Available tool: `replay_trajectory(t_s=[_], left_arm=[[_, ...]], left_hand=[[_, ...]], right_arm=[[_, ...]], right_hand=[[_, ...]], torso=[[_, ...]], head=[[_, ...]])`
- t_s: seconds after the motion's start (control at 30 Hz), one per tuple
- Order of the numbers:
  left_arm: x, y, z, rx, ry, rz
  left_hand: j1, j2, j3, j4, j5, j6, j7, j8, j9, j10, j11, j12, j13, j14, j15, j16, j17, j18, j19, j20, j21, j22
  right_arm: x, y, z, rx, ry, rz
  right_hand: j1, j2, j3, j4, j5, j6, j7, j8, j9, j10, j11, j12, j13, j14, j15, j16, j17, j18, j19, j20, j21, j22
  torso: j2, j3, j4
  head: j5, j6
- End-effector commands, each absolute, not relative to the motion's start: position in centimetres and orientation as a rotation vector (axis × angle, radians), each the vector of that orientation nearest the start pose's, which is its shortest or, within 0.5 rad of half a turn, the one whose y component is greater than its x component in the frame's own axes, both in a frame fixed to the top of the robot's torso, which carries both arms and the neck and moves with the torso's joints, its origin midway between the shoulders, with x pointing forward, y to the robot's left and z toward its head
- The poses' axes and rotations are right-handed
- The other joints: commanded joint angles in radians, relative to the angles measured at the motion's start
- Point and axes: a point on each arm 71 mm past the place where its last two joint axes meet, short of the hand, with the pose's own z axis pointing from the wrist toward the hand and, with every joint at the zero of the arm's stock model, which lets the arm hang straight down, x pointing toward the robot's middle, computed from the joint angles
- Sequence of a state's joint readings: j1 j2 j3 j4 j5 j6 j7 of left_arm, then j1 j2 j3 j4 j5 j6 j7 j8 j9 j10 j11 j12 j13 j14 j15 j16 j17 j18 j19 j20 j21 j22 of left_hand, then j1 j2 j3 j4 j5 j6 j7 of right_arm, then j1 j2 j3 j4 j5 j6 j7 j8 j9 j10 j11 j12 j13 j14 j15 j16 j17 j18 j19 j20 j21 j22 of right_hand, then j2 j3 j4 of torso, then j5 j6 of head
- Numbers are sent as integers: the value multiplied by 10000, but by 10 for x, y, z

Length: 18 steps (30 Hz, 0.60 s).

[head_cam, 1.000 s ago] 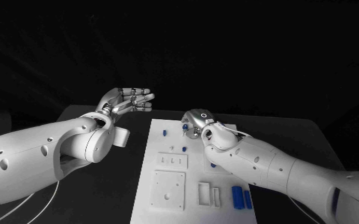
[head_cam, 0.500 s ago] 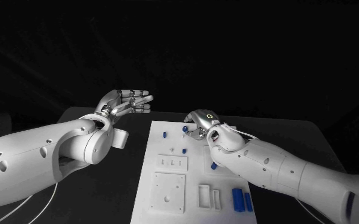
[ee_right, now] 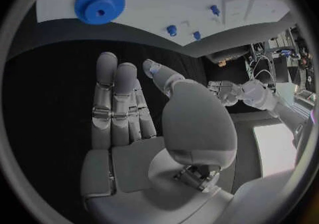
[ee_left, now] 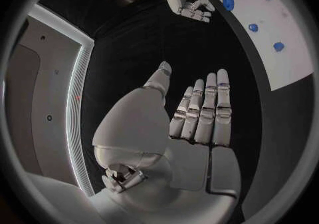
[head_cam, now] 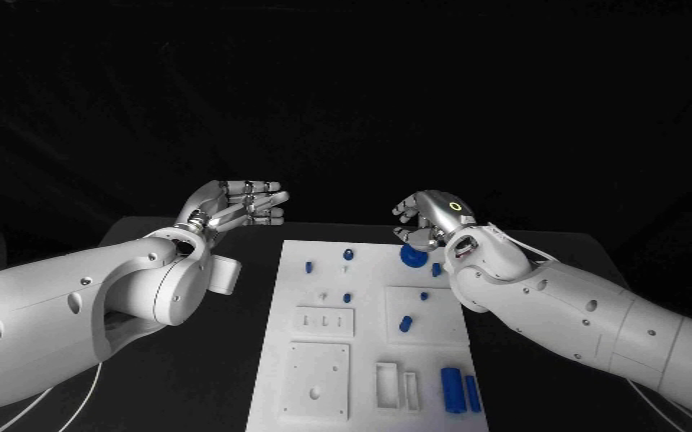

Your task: Assemble the parts on the task board

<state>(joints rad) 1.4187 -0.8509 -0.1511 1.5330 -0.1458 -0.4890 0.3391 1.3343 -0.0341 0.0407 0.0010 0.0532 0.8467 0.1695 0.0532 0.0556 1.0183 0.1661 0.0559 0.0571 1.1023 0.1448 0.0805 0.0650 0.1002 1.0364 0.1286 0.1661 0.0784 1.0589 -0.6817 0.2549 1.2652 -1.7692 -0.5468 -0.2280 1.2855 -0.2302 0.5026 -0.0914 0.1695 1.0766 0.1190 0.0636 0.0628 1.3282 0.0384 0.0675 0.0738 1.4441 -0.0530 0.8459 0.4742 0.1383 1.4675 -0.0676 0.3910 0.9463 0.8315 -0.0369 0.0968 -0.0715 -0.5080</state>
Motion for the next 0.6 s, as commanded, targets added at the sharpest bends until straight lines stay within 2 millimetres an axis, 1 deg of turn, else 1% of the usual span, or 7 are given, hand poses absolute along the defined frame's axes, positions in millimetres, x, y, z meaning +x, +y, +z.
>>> replay_trajectory(t_s=[0.03,0.1,0.13,0.23,0.33,0.5,0.6], left_arm=[[510,218,-108,-8488,13508,-13512],[510,218,-109,-8492,13513,-13507],[510,218,-109,-8493,13517,-13507],[510,218,-109,-8492,13538,-13519],[509,218,-109,-8493,13558,-13527],[510,218,-109,-8490,13578,-13537],[510,218,-110,-8494,13584,-13530]], left_hand=[[71,-3,1,-57,-31,-1,20,31,10,-65,-12,50,13,-56,-7,-40,-7,-48,-82,10,34,-13],[71,-3,1,-57,-31,-1,20,31,10,-65,-12,50,13,-56,-7,-40,-7,-48,-82,10,34,-13],[71,-3,1,-57,-31,-1,20,31,10,-65,-12,50,13,-56,-7,-40,-7,-48,-82,10,34,-13],[71,-3,1,-57,-31,-1,20,31,10,-65,-12,50,13,-56,-7,-40,-7,-48,-82,10,34,-13],[73,31,-18,-109,-29,19,17,32,10,-59,-13,51,13,-56,-7,-35,-6,-45,-89,12,41,-13],[73,31,-18,-109,-29,19,17,32,10,-59,-13,51,13,-56,-7,-35,-6,-45,-89,12,41,-13],[77,64,-25,-143,-28,20,16,32,10,-64,-11,50,13,-61,-6,-35,-7,-44,-94,13,46,-12]], right_arm=[[538,-222,-155,-103,13218,4044],[538,-228,-156,-191,13519,3823],[538,-231,-158,-222,13673,3723],[539,-239,-165,-266,14247,3416],[540,-243,-172,-414,14658,3141],[543,-247,-184,-527,15233,2836],[543,-247,-189,-473,15396,2794]], right_hand=[[171,19,-701,-85,-42,-79,-126,-1,9,1072,-345,57,426,3,-233,135,163,-294,293,-273,124,125],[269,221,-1727,-86,289,42,-247,-2,9,1405,-561,663,2074,39,-397,156,320,-566,304,-463,318,325],[375,238,-1999,-154,211,-13,-250,-7,5,1316,-615,1209,2863,20,-382,140,374,-603,276,-481,406,418],[460,388,-2765,-160,431,-150,-249,14,15,38,-593,4519,6248,-32,-402,585,949,-647,328,-496,1152,969],[337,507,-3095,-114,579,-301,-169,-2,11,-1029,-505,7236,8731,-264,-312,1188,2046,-599,333,-393,2523,2012],[282,484,-3215,-78,590,-342,-181,-4,11,-636,-466,9126,10150,-183,-246,1608,3774,-550,287,-313,3396,2975],[306,478,-3288,7,617,-398,-172,-11,9,-634,-454,9297,10289,-113,-229,1581,4319,-530,296,-296,3479,3282]], torso=[[7,57,-115],[14,81,-146],[15,87,-154],[20,87,-148],[20,82,-135],[24,72,-116],[24,72,-105]], head=[[50,4],[82,12],[89,15],[83,19],[55,23],[41,15],[37,-17]])
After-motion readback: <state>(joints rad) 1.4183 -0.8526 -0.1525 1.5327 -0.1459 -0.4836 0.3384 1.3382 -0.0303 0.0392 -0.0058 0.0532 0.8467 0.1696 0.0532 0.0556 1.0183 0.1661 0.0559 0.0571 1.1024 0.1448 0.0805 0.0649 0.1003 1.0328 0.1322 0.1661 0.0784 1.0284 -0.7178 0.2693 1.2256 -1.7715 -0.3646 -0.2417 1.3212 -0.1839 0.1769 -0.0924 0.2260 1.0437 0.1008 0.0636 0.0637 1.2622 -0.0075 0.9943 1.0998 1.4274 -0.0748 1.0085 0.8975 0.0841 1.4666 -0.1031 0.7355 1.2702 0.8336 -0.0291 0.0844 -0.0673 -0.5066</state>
